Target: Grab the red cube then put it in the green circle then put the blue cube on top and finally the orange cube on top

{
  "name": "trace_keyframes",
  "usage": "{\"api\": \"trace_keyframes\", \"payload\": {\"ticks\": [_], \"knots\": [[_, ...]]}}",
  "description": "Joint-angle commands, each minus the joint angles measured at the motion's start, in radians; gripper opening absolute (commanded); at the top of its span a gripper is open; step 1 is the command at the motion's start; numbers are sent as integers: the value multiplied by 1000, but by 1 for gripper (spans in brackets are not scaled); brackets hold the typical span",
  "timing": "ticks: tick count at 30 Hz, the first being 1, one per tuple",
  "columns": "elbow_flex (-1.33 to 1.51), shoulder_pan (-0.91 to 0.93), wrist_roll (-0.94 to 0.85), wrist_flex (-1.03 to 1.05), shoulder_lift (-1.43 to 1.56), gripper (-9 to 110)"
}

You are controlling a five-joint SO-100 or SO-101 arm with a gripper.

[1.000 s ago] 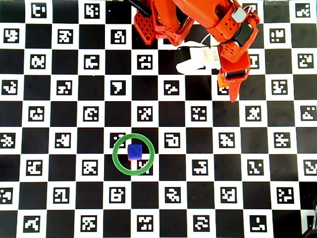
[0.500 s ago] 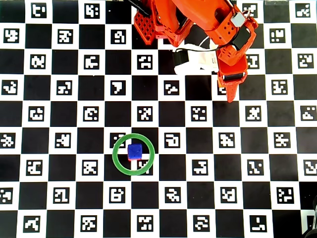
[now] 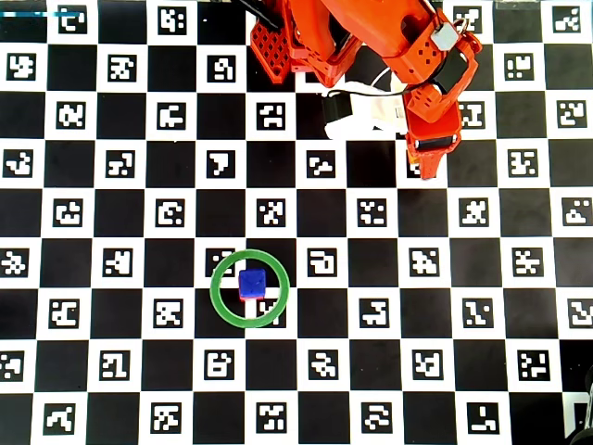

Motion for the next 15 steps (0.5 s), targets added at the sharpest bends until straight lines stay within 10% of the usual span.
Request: {"api": "trace_keyframes", "payload": {"ticks": [1, 15], "knots": [[-9, -14, -15, -8, 17, 19], [-9, -21, -44, -21, 14, 11]]}}
